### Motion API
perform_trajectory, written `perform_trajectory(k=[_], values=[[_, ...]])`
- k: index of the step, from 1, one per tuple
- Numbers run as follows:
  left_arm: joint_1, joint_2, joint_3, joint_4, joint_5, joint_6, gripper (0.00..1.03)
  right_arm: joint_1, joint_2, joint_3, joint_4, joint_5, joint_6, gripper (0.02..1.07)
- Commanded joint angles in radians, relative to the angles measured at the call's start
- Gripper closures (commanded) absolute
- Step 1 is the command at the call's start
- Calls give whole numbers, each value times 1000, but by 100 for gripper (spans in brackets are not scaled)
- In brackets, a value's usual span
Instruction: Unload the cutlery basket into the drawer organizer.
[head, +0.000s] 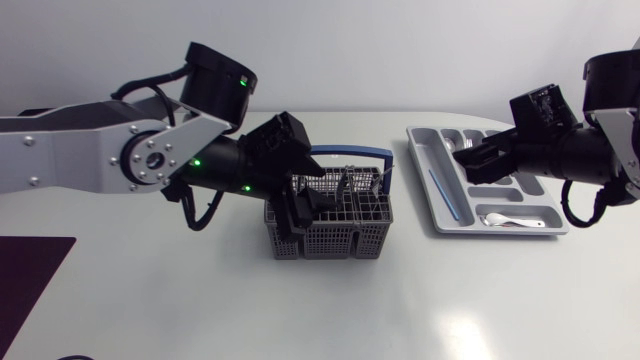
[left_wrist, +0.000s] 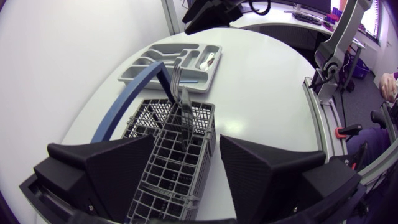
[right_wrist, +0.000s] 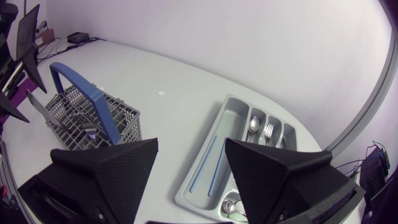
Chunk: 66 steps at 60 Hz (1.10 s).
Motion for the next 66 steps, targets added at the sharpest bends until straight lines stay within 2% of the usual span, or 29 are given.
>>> perform_trajectory(k=[1,11,17,18,24,25,29,34,41,52,66], values=[[-22,31,-22,32,-12,-27,15,14,-33,-57,-2,-5,-20,29],[-84,35,-37,87,-112,-65,23,37,-71,-111,-1,3,-22,29],[-130,48,-54,141,-209,-80,35,54,-85,-129,5,9,-19,29],[-139,53,-56,152,-238,-80,40,57,-88,-132,7,11,-19,29],[-154,54,-60,167,-271,-85,57,72,-104,-155,15,22,-16,29],[-165,59,-62,172,-304,-87,65,75,-107,-158,16,26,-16,29],[-170,65,-60,178,-327,-105,83,88,-116,-172,24,43,-19,29],[-183,67,-57,178,-380,-116,99,89,-124,-178,24,45,-20,29],[-196,65,-46,162,-405,-134,100,125,-124,-189,15,45,-19,29],[-200,31,-25,124,-413,-134,100,275,-162,-218,10,34,-23,29],[-191,-11,4,87,-413,-134,100,399,-38,-208,70,41,-20,29]])
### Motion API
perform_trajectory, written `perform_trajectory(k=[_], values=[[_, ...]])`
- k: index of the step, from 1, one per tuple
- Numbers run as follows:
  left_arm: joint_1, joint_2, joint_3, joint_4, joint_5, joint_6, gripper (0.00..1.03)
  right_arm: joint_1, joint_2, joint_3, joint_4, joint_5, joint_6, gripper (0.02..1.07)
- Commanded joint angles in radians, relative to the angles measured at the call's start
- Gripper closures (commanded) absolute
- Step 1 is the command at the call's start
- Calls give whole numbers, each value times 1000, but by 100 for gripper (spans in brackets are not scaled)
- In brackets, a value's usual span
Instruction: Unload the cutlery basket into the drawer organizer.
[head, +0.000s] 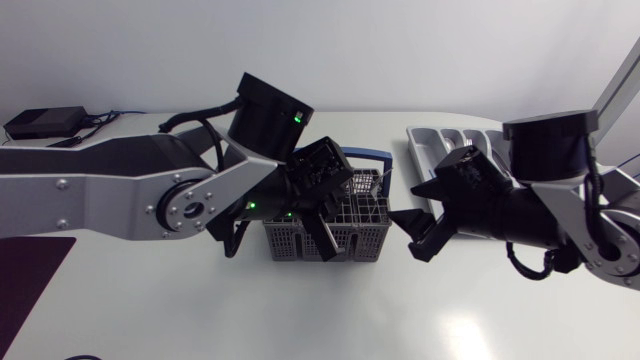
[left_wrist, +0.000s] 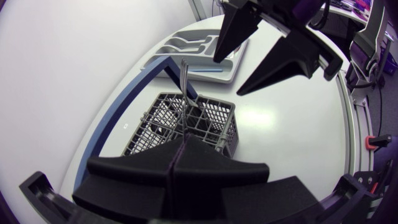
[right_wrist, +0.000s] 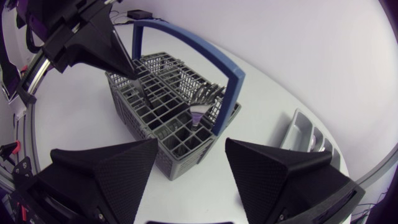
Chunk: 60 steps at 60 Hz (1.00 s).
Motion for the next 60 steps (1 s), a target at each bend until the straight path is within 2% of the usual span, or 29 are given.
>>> perform_trajectory(k=[1,15,40,47,60], values=[[4,-34,35,-17,1,-26,100,28,55,-11,28,7,-15,29],[9,-49,72,-51,-1,-59,100,97,115,12,53,18,-24,29],[33,-2,267,-223,-1,-210,100,156,137,21,48,18,-96,29],[24,7,311,-283,-1,-240,100,156,149,29,48,21,-99,29],[-10,-22,299,-310,-28,-279,100,182,170,55,44,22,-136,29]])
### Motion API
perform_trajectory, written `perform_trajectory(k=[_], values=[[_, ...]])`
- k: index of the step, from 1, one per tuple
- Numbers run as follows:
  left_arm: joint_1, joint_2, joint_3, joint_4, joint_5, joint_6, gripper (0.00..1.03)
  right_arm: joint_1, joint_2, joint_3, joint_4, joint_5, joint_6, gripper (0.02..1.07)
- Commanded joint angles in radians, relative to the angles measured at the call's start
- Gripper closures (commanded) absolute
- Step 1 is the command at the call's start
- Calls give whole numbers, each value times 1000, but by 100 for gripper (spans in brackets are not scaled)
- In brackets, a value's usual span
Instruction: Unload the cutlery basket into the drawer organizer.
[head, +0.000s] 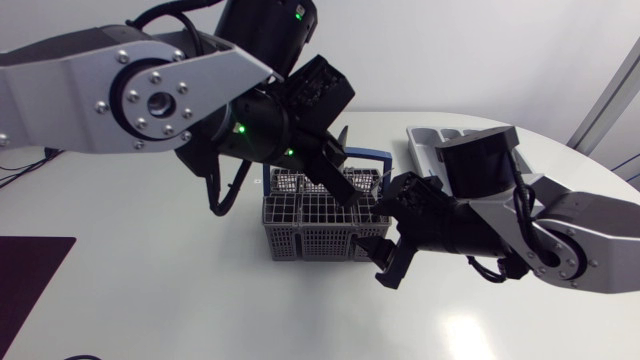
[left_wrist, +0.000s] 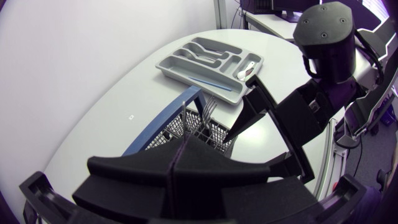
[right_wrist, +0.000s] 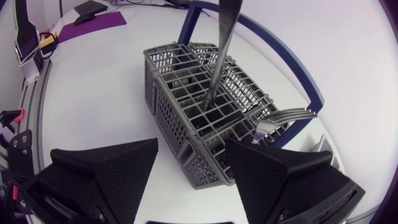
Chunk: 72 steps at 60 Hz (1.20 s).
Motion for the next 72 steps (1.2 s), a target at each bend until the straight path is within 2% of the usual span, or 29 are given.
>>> perform_trajectory(k=[1,7,17,41,72], values=[[-23,-18,21,-2,-14,-42,100,11,30,35,1,4,-28,29],[-54,-48,-10,2,-54,-58,100,11,53,53,1,4,-29,29],[-63,-74,2,-4,-117,-59,100,12,82,61,1,2,-33,29],[-98,-64,36,-52,-187,-91,100,25,102,73,-1,7,-22,29],[-97,-27,26,-10,-324,-136,100,35,131,89,9,-19,-40,29]])
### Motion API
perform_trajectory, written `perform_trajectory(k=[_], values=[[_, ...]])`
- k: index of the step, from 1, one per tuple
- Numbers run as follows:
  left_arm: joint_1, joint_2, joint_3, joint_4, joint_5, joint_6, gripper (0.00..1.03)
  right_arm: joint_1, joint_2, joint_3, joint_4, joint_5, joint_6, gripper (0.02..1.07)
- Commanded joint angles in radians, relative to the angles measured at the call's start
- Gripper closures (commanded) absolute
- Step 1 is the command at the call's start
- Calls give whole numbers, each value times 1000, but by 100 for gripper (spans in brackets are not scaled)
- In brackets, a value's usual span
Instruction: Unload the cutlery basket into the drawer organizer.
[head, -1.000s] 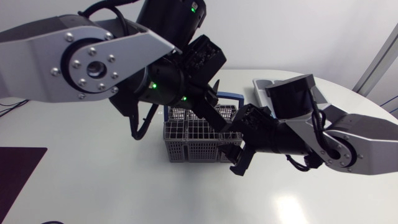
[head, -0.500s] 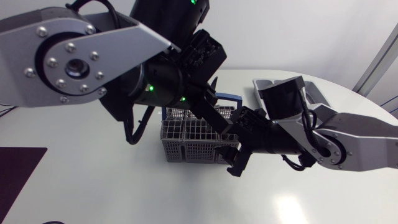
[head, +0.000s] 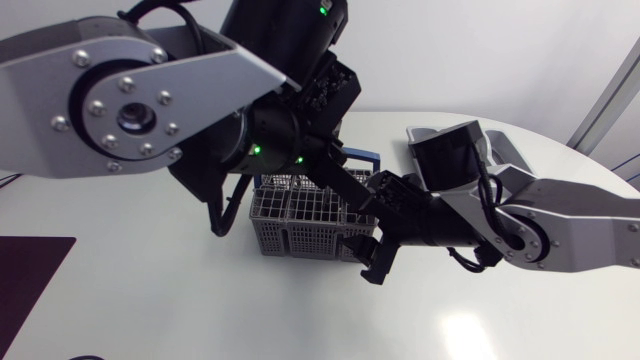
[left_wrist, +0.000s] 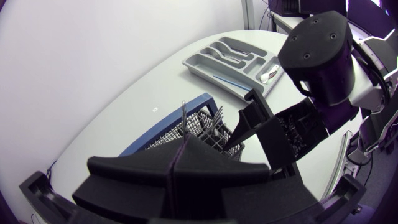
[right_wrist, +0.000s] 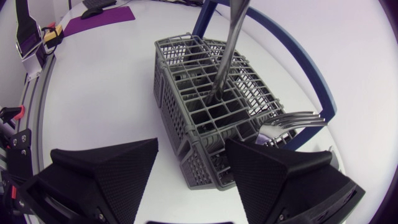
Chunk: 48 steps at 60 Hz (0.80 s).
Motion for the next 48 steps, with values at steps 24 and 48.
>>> perform_trajectory(k=[24,48], values=[[46,-43,-2,49,-34,-26,100,19,60,70,14,-16,-22,41],[32,-60,61,3,-34,-19,100,26,101,125,25,-71,-51,101]])
